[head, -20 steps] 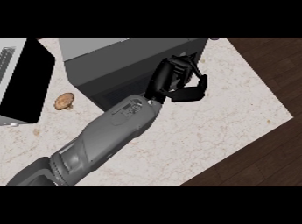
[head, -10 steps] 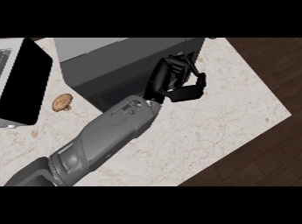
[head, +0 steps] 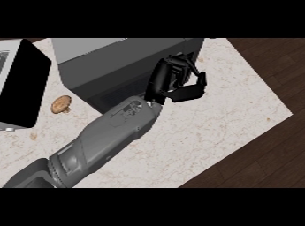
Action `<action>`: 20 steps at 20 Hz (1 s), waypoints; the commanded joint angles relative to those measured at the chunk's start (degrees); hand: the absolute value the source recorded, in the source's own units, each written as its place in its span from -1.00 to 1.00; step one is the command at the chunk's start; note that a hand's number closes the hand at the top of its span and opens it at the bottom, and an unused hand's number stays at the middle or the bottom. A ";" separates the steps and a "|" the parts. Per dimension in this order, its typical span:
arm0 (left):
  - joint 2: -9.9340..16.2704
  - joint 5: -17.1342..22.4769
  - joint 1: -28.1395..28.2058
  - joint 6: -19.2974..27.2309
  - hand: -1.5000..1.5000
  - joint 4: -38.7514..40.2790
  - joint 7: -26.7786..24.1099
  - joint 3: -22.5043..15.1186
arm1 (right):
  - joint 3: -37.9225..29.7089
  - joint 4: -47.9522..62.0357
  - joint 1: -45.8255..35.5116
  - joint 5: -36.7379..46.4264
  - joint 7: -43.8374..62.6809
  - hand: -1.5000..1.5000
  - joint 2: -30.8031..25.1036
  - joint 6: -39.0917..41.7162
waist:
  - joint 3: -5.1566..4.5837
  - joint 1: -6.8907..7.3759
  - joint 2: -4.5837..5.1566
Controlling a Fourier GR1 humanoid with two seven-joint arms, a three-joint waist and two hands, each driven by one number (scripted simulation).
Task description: Pick up the milk, place it into the microwave and close the microwave
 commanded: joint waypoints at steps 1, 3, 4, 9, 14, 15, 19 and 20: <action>-3.35 -0.45 -5.36 -1.45 1.00 3.00 1.09 -1.07 | -0.09 0.06 -0.58 -1.63 0.32 -1.00 -0.11 0.40 | 0.27 -1.15 0.65; -3.34 2.35 -2.00 6.43 1.00 5.44 0.30 4.44 | -0.81 0.67 0.16 -2.17 0.79 -1.00 -0.30 -0.02 | 0.06 1.37 0.44; -3.39 2.79 -2.17 6.68 1.00 6.13 1.21 4.44 | -1.35 0.74 -0.76 -2.46 0.86 -1.00 -0.82 -0.09 | 0.08 2.01 0.66; -3.53 4.16 -2.41 7.21 1.00 9.01 1.42 5.02 | -3.28 0.12 -0.34 -3.32 1.19 -1.00 -1.57 -0.87 | -0.01 3.28 0.46; -1.94 4.88 -2.39 4.67 1.00 11.47 1.67 2.41 | -5.67 0.04 0.36 -4.43 1.39 -1.00 -2.30 -1.58 | 0.04 5.38 0.54; -1.14 5.16 -2.40 3.72 1.00 11.84 2.02 1.92 | -6.83 -0.36 -0.21 -4.79 1.40 -1.00 -2.80 -2.22 | -0.07 5.76 0.41; -0.17 6.26 -2.25 1.05 1.00 12.91 2.14 0.36 | -7.11 -1.23 0.76 -5.07 2.18 -1.00 -3.28 -2.23 | -0.15 7.50 0.80; 0.17 6.23 -1.99 0.73 1.00 13.46 2.15 -0.36 | -7.64 -1.12 1.01 -5.34 1.93 -1.00 -2.95 -2.59 | -0.05 7.96 0.79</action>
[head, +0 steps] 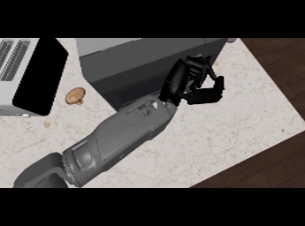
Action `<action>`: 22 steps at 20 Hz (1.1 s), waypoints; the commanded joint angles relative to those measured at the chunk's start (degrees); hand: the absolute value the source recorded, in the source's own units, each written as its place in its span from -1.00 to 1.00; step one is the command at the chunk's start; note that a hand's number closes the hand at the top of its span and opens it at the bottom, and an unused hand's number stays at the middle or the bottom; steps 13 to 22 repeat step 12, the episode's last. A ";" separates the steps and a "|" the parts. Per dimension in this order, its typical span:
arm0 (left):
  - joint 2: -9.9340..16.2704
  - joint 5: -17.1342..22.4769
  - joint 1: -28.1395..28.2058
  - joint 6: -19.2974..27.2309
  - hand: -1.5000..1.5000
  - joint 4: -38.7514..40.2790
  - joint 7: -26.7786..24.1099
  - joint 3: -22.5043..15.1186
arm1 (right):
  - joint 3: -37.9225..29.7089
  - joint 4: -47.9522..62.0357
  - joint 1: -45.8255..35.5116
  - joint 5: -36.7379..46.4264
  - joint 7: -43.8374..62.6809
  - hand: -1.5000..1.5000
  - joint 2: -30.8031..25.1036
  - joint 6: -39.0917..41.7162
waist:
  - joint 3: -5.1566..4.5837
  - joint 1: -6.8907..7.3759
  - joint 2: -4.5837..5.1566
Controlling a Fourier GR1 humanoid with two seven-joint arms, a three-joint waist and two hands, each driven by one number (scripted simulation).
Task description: Pick up the milk, place it into the microwave and close the microwave
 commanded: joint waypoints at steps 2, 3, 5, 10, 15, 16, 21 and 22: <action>4.25 1.36 3.37 1.75 -1.00 9.63 -0.03 2.61 | -1.93 -0.63 0.91 -1.45 0.74 -1.00 -0.63 -0.77 | -0.24 3.11 0.46; 3.96 1.69 3.05 1.87 -1.00 9.64 -0.32 2.74 | -1.85 -0.78 0.95 -1.70 0.82 -1.00 -0.51 -0.81 | -0.27 3.49 0.63; 4.99 2.41 3.33 1.10 -1.00 9.69 -0.96 2.78 | -2.47 -1.17 2.02 -1.71 0.96 -1.00 -0.47 -1.06 | -0.30 3.98 0.45; 5.27 3.91 3.76 -0.35 -1.00 9.96 -1.41 2.18 | -3.70 -2.66 3.18 -2.67 1.45 -1.00 -0.77 -1.35 | -0.31 4.83 0.28; 5.27 4.44 3.58 -0.99 -1.00 9.93 -1.50 1.89 | -4.22 -3.22 3.22 -3.18 1.72 -1.00 -1.19 -1.37 | -0.34 5.27 0.28; 5.27 4.44 3.58 -0.99 -1.00 9.93 -1.50 1.89 | -4.22 -3.22 3.22 -3.18 1.72 -1.00 -1.19 -1.37 | -0.34 5.27 0.28; 5.27 4.44 3.58 -0.99 -1.00 9.93 -1.50 1.89 | -4.22 -3.22 3.22 -3.18 1.72 -1.00 -1.19 -1.37 | -0.34 5.27 0.28; 5.27 4.44 3.58 -0.99 -1.00 9.93 -1.50 1.89 | -4.22 -3.22 3.22 -3.18 1.72 -1.00 -1.19 -1.37 | -0.34 5.27 0.28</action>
